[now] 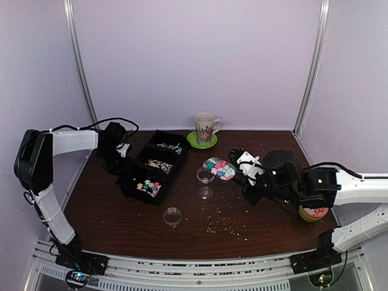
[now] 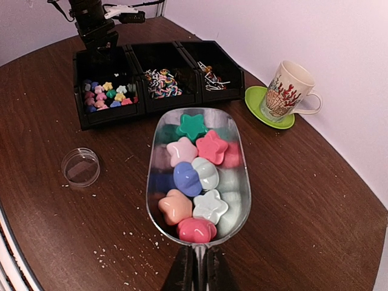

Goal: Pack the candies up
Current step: Place the fake candies in the packing bottle.

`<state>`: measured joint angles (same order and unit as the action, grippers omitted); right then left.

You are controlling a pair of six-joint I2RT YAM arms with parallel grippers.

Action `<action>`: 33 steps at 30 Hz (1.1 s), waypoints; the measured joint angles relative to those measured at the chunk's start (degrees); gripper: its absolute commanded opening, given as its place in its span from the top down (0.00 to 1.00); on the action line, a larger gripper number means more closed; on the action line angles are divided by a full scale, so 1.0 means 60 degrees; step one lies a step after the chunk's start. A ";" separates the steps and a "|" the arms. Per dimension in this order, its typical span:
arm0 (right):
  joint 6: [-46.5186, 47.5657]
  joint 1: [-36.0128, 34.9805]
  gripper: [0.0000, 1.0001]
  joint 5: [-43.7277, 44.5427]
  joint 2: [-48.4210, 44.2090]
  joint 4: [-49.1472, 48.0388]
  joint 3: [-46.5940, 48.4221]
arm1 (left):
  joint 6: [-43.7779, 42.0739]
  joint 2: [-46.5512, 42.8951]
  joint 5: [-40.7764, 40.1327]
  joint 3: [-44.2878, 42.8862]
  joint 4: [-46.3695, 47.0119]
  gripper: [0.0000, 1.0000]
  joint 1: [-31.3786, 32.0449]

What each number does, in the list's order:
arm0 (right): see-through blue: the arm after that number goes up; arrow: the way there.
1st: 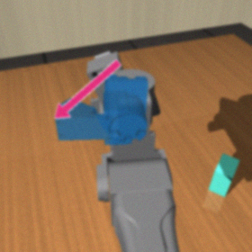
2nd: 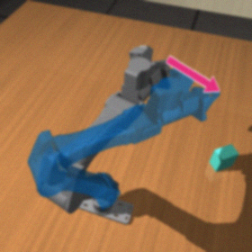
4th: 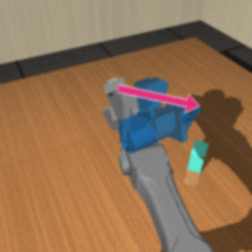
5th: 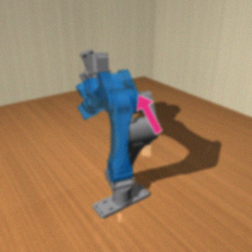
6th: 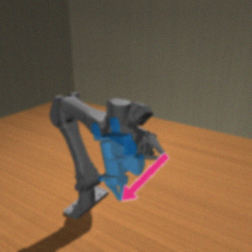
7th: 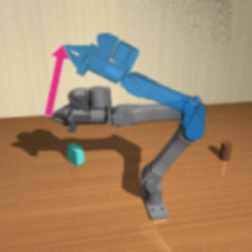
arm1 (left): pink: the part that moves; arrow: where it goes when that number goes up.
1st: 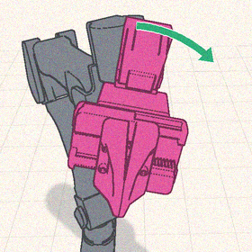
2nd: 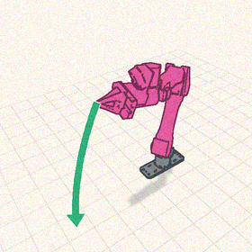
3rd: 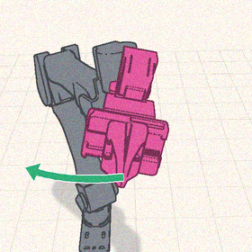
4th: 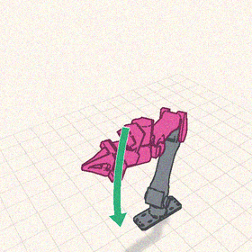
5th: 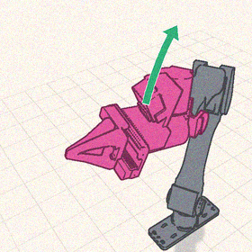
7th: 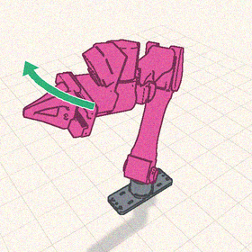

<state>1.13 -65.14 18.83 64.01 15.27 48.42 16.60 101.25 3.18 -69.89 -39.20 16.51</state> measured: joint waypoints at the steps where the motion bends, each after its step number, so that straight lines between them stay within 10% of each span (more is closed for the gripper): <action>1: 0.0004 -0.0004 1.00 0.0000 0.0058 0.0000 0.0047 | 0.0004 0.0069 0.0029 0.0000 0.0047 0.53 -0.0029; 17: -0.0069 0.0324 1.00 0.0055 0.1118 0.0353 0.0652 | -0.0142 0.0262 0.0401 0.0025 0.0204 0.98 -0.0058; 33: -0.0120 0.0430 1.00 0.0051 0.1541 0.0969 0.0980 | -0.0051 0.0244 0.0404 0.0040 0.0248 1.00 -0.0120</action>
<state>0.40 -62.57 19.14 73.25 21.08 54.30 16.29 102.72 5.61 -69.65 -37.71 15.79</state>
